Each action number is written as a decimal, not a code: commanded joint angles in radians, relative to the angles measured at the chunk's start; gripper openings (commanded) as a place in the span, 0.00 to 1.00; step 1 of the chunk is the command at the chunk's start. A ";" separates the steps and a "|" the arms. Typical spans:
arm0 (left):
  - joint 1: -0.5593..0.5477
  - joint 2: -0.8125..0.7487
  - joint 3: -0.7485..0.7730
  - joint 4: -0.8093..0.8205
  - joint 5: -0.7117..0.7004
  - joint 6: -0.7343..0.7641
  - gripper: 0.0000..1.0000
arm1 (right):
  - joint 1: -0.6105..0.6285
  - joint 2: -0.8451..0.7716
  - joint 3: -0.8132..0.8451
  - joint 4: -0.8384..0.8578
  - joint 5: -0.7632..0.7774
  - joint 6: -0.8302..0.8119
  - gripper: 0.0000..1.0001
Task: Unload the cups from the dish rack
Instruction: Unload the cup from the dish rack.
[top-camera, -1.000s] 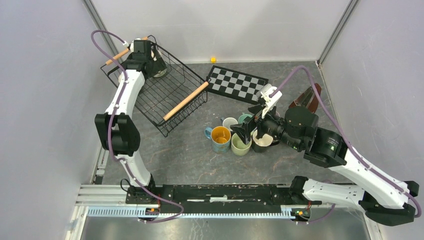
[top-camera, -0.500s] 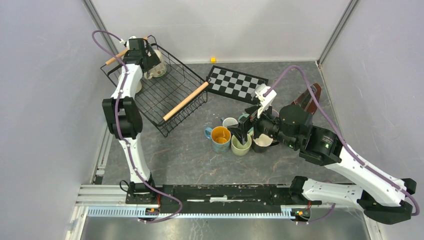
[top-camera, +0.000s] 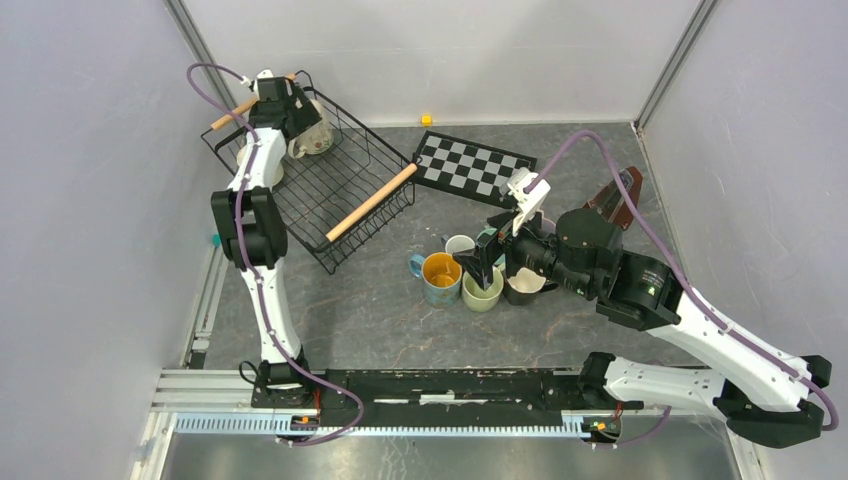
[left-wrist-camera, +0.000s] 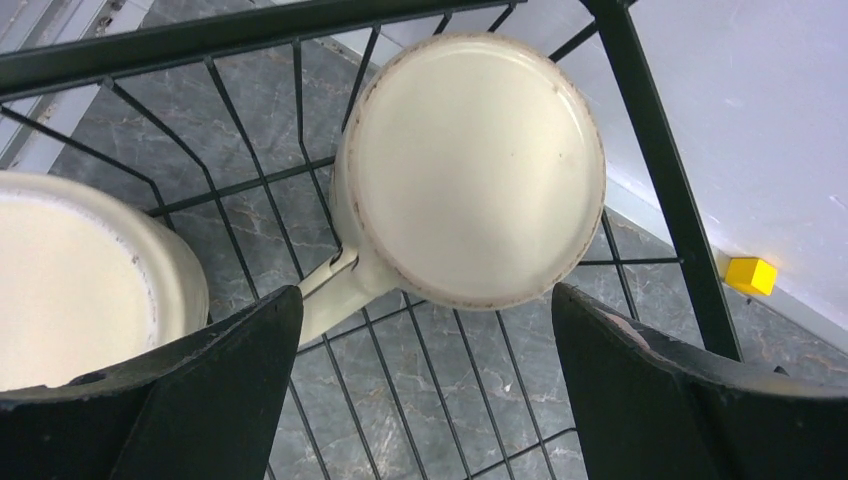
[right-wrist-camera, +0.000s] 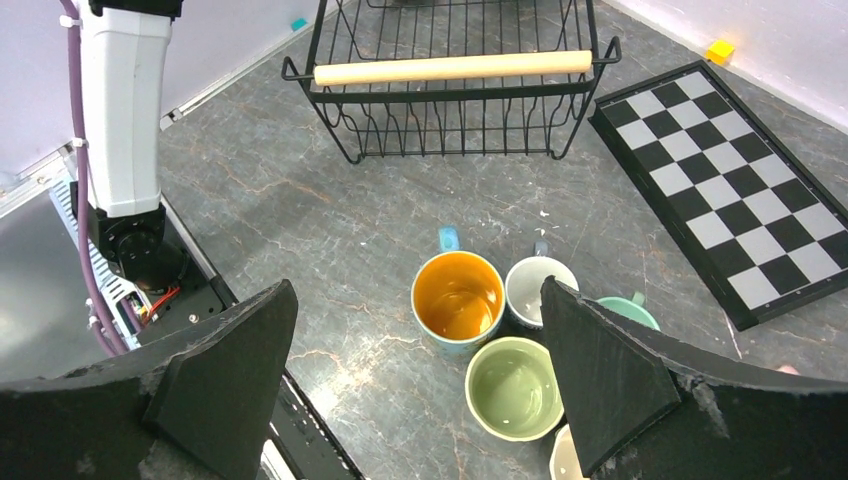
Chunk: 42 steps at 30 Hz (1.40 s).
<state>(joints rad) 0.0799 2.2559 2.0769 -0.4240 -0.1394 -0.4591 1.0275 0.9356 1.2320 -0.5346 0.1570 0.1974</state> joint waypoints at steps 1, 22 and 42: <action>0.023 0.013 0.002 0.125 0.067 0.040 1.00 | -0.002 -0.003 0.009 0.038 -0.017 0.001 0.98; 0.032 -0.036 -0.204 0.302 0.186 -0.023 1.00 | -0.002 -0.007 -0.017 0.056 -0.037 0.010 0.98; -0.041 -0.174 -0.393 0.336 0.148 -0.042 1.00 | -0.001 -0.050 -0.049 0.079 -0.065 0.026 0.98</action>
<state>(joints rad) 0.0647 2.1300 1.7119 -0.0719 0.0166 -0.4732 1.0271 0.9085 1.1893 -0.4973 0.1043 0.2134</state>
